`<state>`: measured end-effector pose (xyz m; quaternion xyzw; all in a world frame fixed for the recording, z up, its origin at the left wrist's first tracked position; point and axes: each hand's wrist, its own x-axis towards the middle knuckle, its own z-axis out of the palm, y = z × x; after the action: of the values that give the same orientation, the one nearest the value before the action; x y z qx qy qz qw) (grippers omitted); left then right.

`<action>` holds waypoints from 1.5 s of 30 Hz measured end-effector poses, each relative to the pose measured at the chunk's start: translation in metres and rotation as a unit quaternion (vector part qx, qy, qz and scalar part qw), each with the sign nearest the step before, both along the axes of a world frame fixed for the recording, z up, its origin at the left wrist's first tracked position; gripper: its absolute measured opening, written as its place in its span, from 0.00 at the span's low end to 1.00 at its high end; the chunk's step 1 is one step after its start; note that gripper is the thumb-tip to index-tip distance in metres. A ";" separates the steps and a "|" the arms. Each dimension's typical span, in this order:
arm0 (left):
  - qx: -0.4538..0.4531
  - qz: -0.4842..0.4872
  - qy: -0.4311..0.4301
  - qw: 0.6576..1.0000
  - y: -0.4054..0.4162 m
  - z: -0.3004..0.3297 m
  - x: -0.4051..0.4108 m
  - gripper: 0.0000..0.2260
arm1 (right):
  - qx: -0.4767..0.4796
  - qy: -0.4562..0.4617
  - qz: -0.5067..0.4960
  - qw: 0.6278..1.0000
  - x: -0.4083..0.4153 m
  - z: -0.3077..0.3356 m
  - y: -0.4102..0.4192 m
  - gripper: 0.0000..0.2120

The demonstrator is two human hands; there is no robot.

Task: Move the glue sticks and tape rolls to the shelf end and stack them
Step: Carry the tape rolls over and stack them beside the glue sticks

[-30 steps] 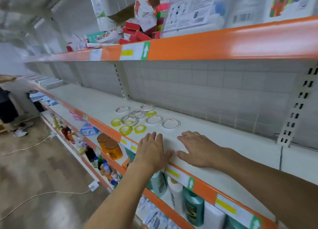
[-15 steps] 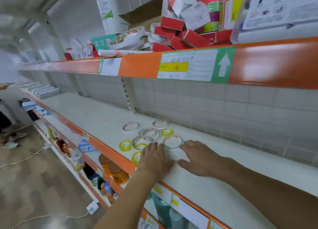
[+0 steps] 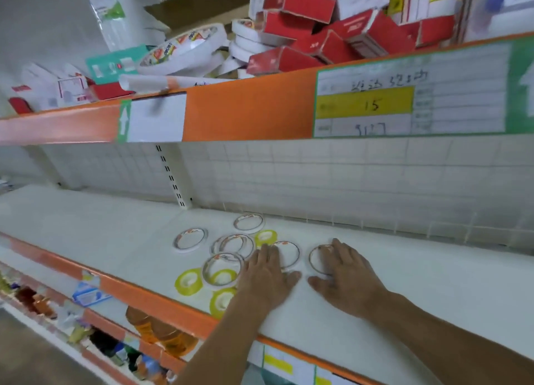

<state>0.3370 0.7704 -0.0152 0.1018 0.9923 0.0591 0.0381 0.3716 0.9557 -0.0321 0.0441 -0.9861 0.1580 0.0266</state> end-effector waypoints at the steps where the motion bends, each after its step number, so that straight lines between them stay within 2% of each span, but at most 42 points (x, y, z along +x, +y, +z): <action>1: 0.001 -0.007 0.000 1.000 -0.001 -0.003 -0.004 0.37 | 0.006 0.008 -0.010 1.000 0.001 -0.004 -0.003 0.46; 5: 0.036 -0.016 0.019 0.999 -0.005 -0.015 -0.009 0.37 | -0.032 0.103 -0.061 0.992 0.003 -0.016 -0.008 0.36; 9: 0.057 -0.022 0.094 0.994 -0.007 -0.016 -0.014 0.39 | -0.042 0.133 -0.105 0.985 0.005 -0.019 -0.010 0.43; 13: 0.072 -0.033 0.104 0.991 -0.005 -0.022 -0.018 0.39 | -0.026 0.135 -0.091 0.986 0.003 -0.022 -0.011 0.46; 16: 0.074 -0.063 0.077 0.992 -0.005 -0.025 -0.021 0.37 | -0.027 0.107 -0.088 0.990 0.001 -0.021 -0.010 0.46; 21: 0.088 -0.062 0.124 0.986 -0.006 -0.027 -0.018 0.37 | -0.014 0.130 -0.108 0.986 0.002 -0.021 -0.011 0.43; 28: 0.090 -0.039 0.095 0.991 -0.007 -0.022 -0.019 0.39 | 0.006 0.135 -0.134 0.982 0.002 -0.021 -0.012 0.41; 30: 0.090 -0.040 0.063 0.993 -0.007 -0.018 -0.025 0.42 | 0.007 0.135 -0.135 0.982 0.002 -0.020 -0.012 0.42; 33: 0.089 -0.081 0.002 0.993 -0.006 -0.013 -0.038 0.45 | 0.001 0.138 -0.135 0.981 0.002 -0.021 -0.013 0.43; 36: 0.120 -0.128 -0.035 0.984 -0.004 -0.018 -0.044 0.40 | -0.003 0.137 -0.136 0.981 0.002 -0.020 -0.012 0.44; 45: 0.219 -0.102 0.027 0.970 -0.007 -0.029 -0.036 0.39 | -0.019 0.137 -0.139 0.981 0.003 -0.020 -0.013 0.44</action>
<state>0.3008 0.7630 -0.0444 0.2096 0.9403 0.2681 -0.0056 0.3750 0.9424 -0.0522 -0.0725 -0.9663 0.1644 0.1845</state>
